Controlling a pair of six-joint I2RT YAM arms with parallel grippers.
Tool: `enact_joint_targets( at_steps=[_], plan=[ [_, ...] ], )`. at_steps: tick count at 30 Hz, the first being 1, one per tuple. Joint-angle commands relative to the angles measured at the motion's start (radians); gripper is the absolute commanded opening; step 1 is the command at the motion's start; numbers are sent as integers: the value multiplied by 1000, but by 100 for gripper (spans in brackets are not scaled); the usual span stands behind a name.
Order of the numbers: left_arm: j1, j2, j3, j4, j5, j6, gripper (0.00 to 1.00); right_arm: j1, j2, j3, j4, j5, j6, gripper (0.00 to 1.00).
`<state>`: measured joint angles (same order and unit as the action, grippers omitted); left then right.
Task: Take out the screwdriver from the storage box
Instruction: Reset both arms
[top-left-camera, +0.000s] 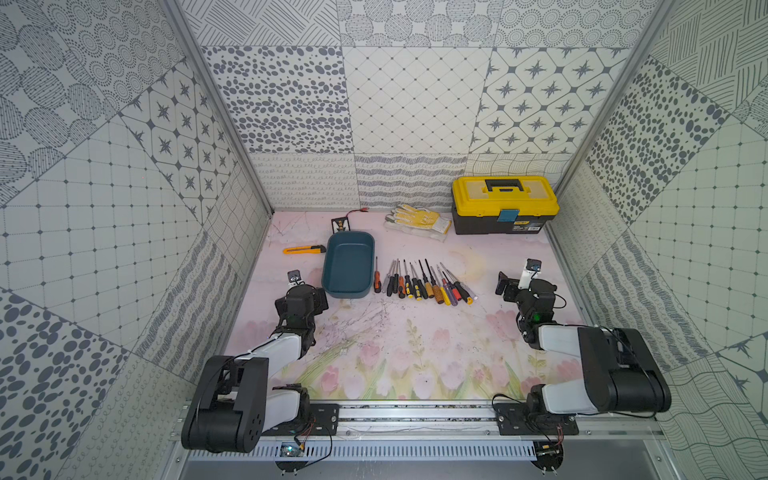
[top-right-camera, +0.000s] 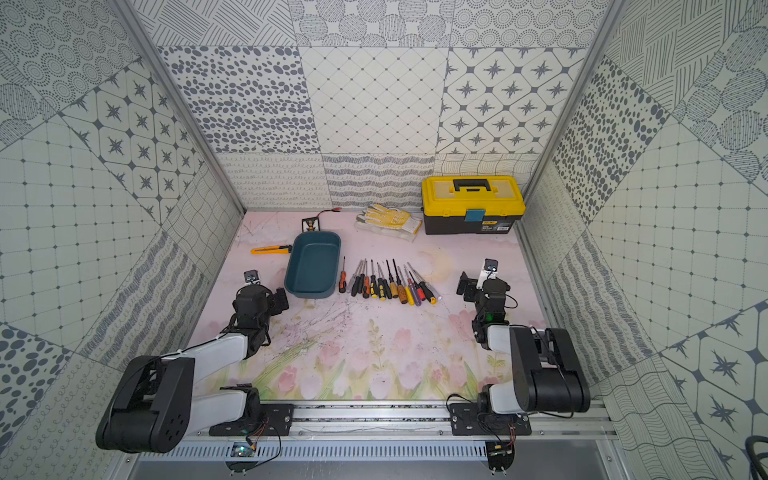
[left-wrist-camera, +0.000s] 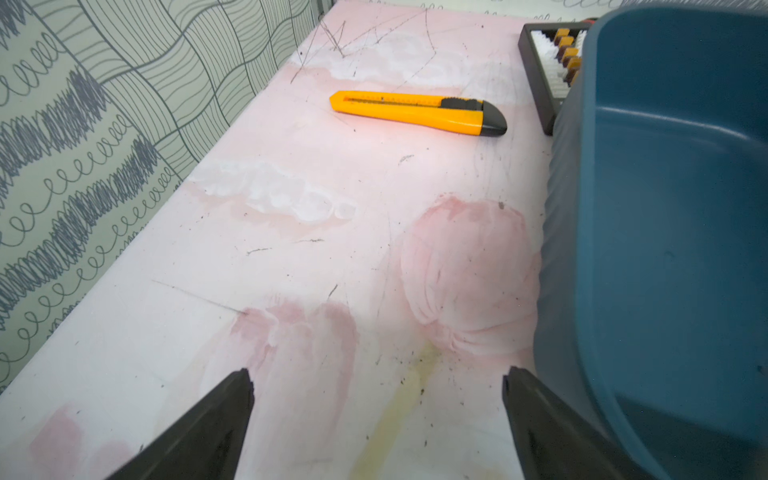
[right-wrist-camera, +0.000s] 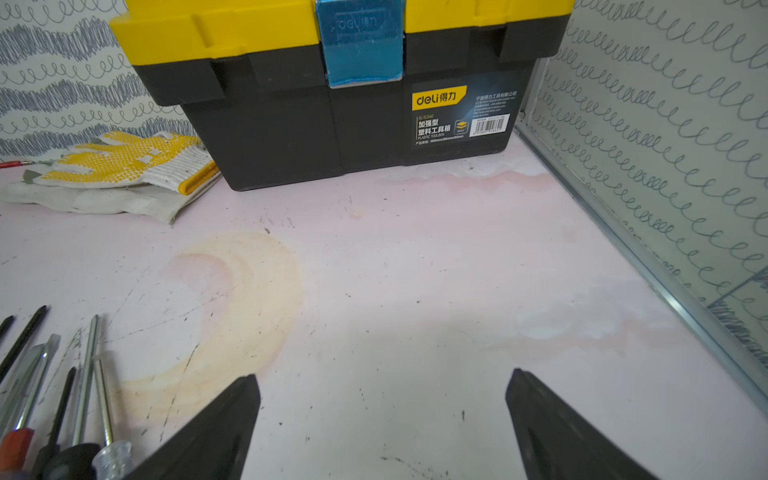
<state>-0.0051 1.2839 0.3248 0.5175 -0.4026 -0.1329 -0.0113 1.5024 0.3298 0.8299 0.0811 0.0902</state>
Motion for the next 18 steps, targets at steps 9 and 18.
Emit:
enact_joint_targets(
  at_steps=[9,18],
  plan=[
    [53,36,-20,261,191,51,97,19,42,40,66,-4,-3,99],
    [53,45,-92,415,330,-58,97,24,44,45,61,3,-6,99]
  ],
)
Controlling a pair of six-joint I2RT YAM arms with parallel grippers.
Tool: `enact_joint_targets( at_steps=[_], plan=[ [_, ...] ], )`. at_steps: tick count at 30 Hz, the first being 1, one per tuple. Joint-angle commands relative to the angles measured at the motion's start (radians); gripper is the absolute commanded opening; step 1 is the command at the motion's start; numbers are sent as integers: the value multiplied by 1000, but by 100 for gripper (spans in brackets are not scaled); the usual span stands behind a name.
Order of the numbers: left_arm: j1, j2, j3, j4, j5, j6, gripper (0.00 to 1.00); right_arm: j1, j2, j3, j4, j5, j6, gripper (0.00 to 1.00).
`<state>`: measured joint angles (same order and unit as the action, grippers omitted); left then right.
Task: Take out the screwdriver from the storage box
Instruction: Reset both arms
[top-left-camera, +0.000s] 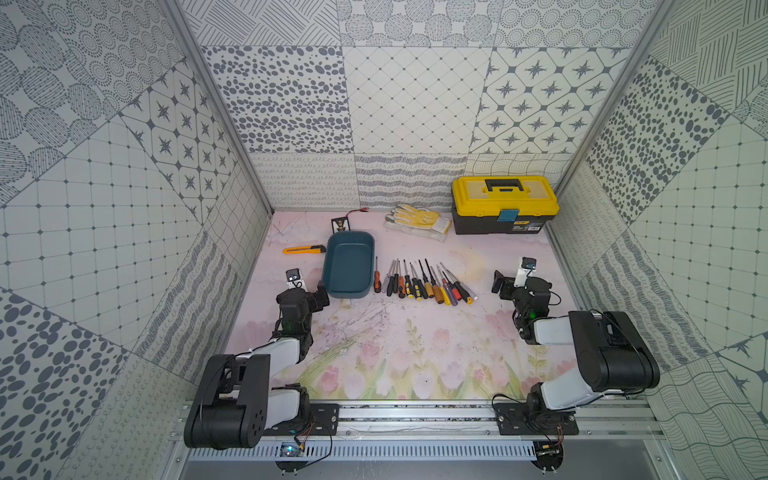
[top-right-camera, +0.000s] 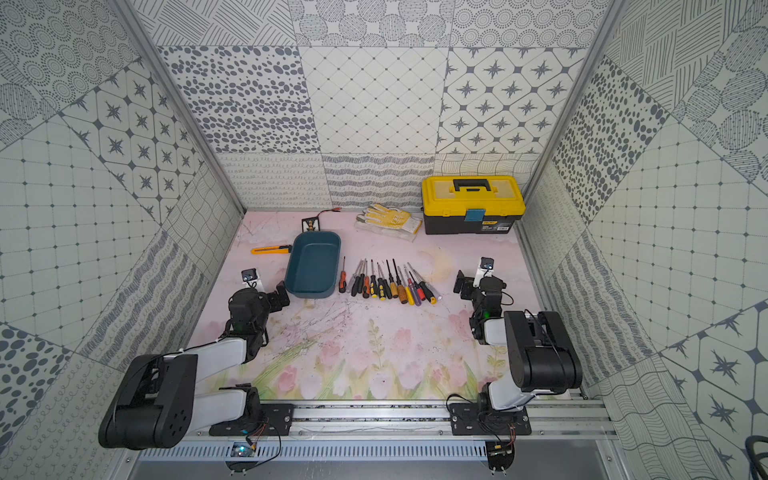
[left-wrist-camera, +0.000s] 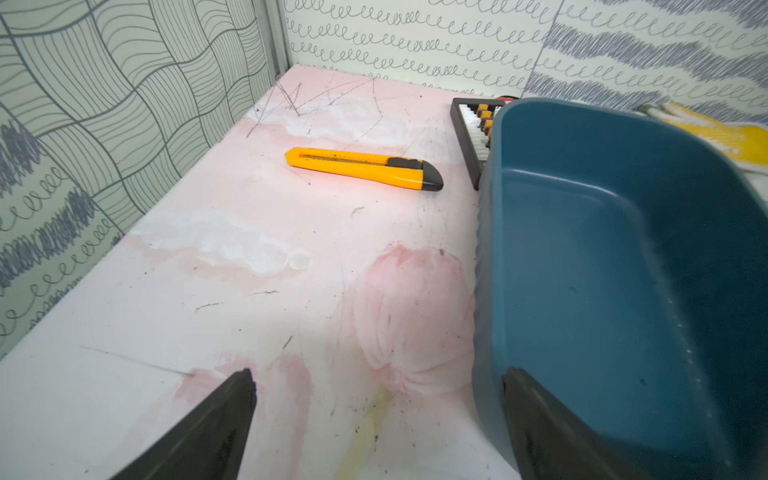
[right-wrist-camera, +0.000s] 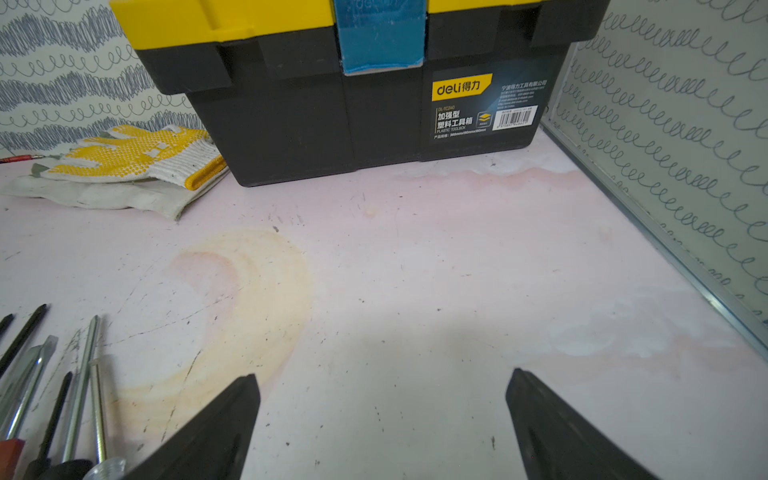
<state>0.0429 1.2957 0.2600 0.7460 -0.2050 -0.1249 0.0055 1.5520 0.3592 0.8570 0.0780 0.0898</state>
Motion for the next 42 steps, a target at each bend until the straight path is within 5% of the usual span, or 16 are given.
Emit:
enact_joint_targets(
  at_steps=[1,7,9,11,17,42],
  plan=[
    [5,62,-28,223,118,-55,97,7,-5,17,33,6,-6,99],
    [-21,307,7,424,143,0,97,11,-4,21,26,14,-9,99],
    [-25,248,46,253,137,-20,96,13,-5,21,24,16,-10,99],
    [-37,297,36,356,119,13,95,14,-4,22,24,19,-12,99],
    [-70,275,108,180,54,17,99,16,-4,22,23,22,-12,99],
    [-81,286,124,168,63,45,99,18,-4,23,23,25,-14,99]
  ],
)
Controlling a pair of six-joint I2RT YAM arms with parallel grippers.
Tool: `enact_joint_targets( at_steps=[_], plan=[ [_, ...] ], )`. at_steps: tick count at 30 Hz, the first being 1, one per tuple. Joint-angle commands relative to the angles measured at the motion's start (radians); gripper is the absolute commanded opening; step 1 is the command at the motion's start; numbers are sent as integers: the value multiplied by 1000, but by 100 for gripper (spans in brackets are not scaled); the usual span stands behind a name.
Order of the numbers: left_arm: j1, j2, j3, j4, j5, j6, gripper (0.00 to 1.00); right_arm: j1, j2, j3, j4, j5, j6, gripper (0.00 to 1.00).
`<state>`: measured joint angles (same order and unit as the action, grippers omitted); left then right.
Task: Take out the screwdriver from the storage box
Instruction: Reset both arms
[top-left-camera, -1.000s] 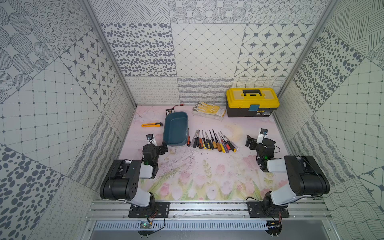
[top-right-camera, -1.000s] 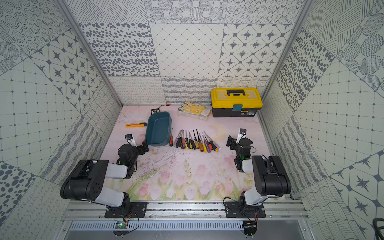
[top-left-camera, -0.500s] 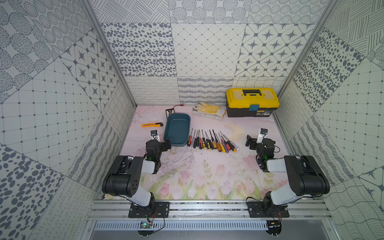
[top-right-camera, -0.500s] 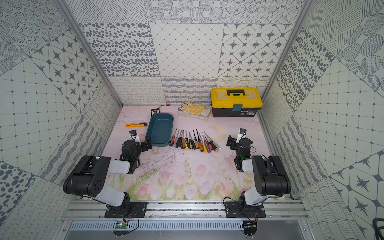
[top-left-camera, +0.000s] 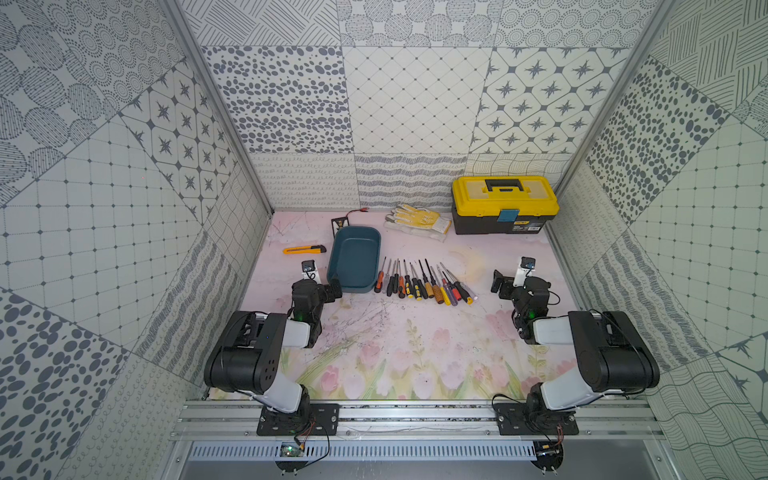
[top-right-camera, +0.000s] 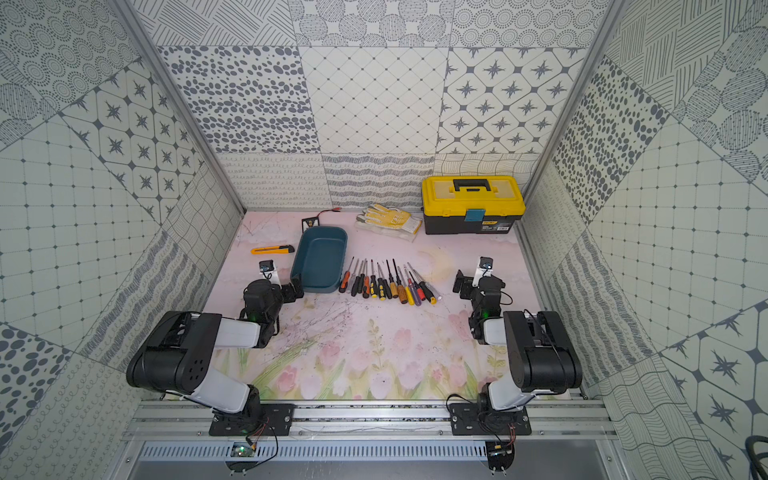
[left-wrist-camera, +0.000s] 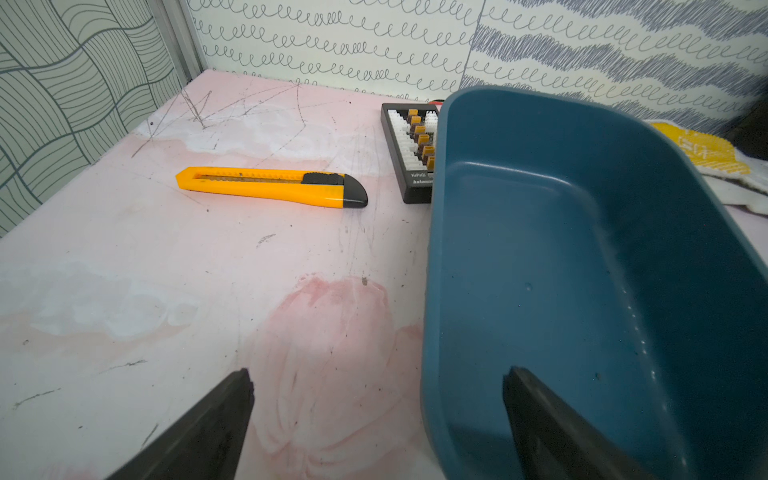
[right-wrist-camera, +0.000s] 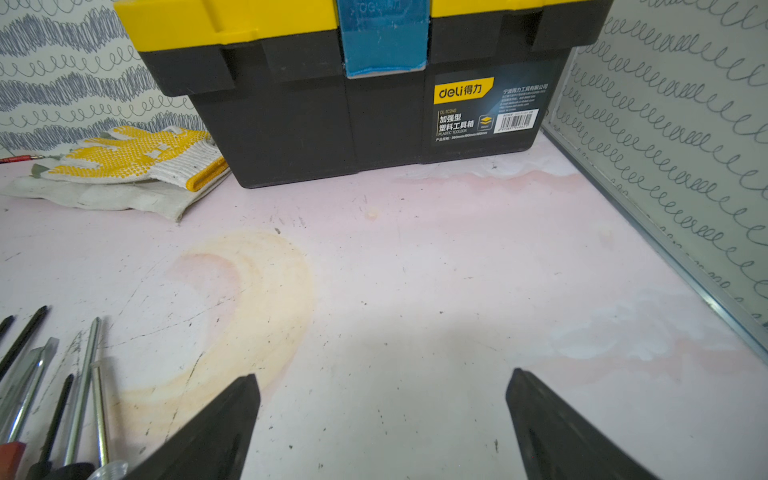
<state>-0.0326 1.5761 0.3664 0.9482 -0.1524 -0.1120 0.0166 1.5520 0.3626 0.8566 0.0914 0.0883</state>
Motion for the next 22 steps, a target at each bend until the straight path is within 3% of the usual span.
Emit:
enact_joint_targets(
  at_steps=[1,22],
  plan=[
    [-6,5,24,-48,20,37,99,6,-3,18,24,11,-12,99],
    [-6,6,29,-52,31,44,99,8,-4,20,22,15,-13,99]
  ],
)
